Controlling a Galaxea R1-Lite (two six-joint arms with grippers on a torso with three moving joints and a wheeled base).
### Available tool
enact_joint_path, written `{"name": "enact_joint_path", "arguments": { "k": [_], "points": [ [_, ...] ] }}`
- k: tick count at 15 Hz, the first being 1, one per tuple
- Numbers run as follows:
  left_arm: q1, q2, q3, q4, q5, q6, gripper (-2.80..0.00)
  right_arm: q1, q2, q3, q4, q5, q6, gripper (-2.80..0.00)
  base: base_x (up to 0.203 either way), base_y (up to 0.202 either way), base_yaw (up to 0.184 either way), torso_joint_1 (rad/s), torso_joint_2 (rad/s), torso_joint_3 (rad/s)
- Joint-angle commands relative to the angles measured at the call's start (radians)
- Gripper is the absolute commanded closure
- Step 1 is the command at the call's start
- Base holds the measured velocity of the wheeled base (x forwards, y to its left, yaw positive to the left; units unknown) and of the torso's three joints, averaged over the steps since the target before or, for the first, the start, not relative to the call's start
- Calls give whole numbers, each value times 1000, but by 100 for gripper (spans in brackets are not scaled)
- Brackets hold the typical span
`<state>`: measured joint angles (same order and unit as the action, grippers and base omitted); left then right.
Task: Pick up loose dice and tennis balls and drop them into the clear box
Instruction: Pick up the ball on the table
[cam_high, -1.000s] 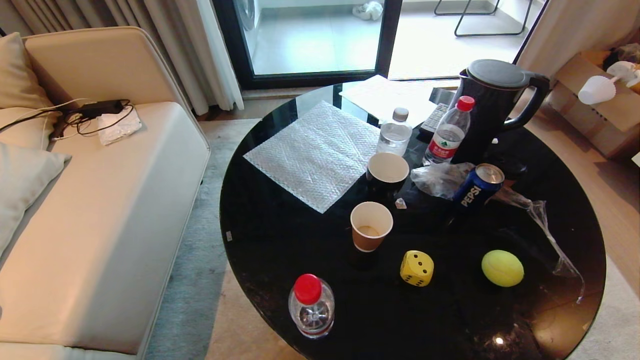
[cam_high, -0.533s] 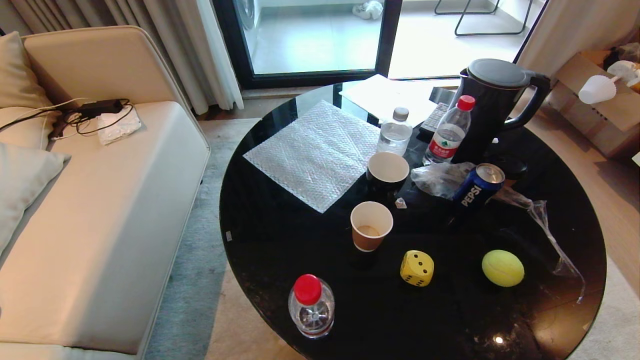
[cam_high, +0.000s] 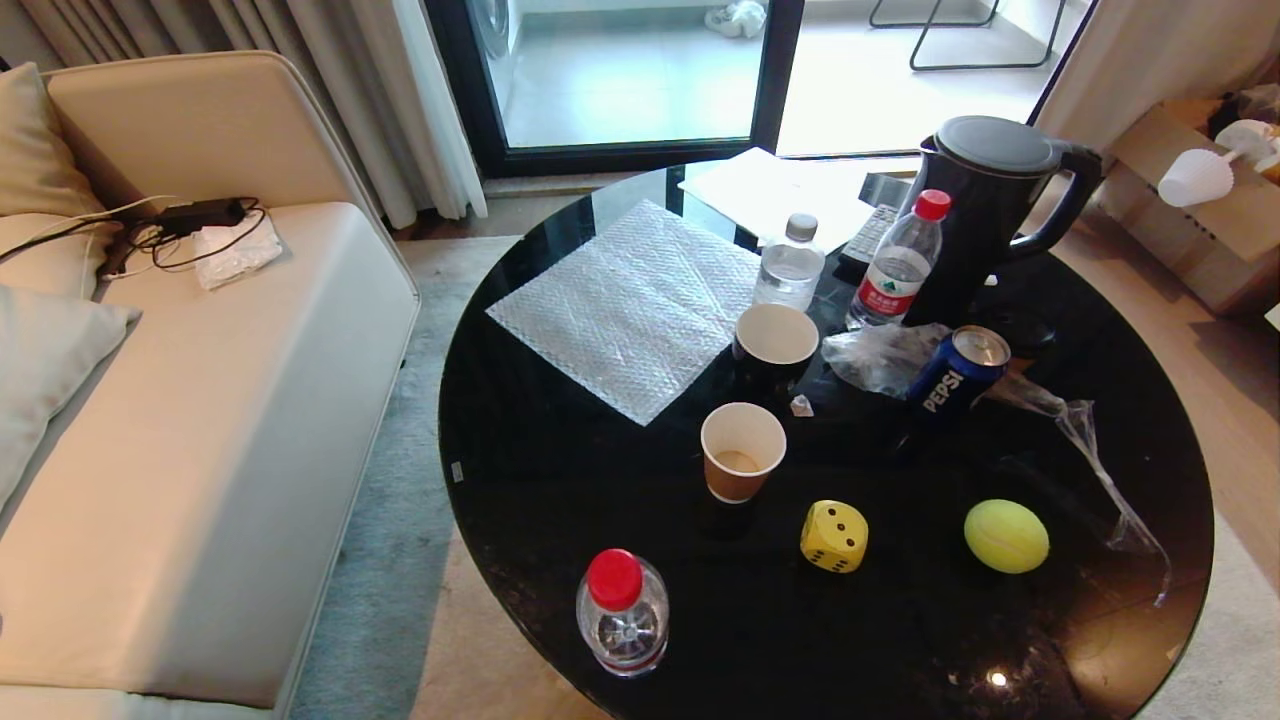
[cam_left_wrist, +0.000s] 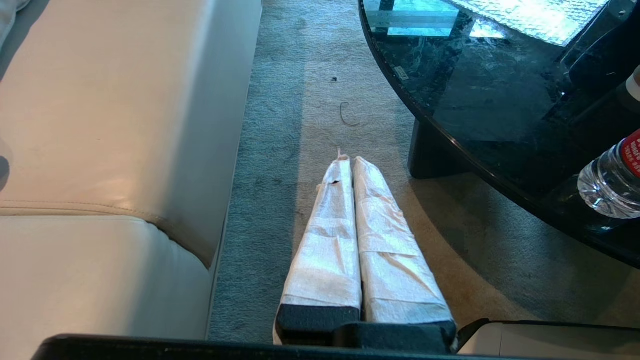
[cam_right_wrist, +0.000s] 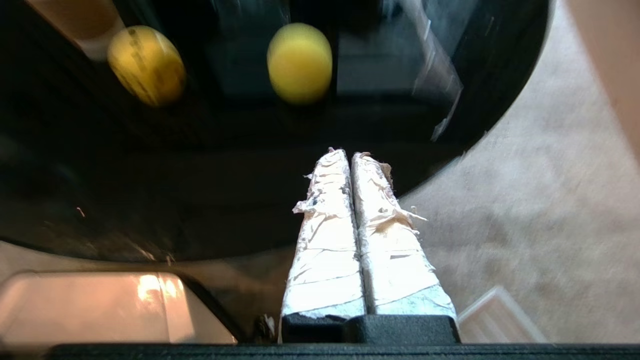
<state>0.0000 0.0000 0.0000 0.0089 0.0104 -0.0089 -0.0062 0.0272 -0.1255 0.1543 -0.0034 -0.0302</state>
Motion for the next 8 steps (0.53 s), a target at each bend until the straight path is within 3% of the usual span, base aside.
{"name": "enact_joint_path", "arguments": {
  "k": [1, 2, 4, 8],
  "points": [
    [0, 0, 2, 0, 0, 0, 0, 0, 0, -190, 260, 10, -1, 0, 0, 0, 0, 0, 0, 0],
    [0, 0, 2, 0, 0, 0, 0, 0, 0, -223, 325, 15, -2, 0, 0, 0, 0, 0, 0, 0],
    [0, 0, 2, -1, 0, 0, 0, 0, 45, -244, 323, 17, 21, 0, 0, 0, 0, 0, 0, 0],
    [0, 0, 2, 0, 0, 0, 0, 0, 369, -275, 279, 27, 65, 0, 0, 0, 0, 0, 0, 0]
  ]
}}
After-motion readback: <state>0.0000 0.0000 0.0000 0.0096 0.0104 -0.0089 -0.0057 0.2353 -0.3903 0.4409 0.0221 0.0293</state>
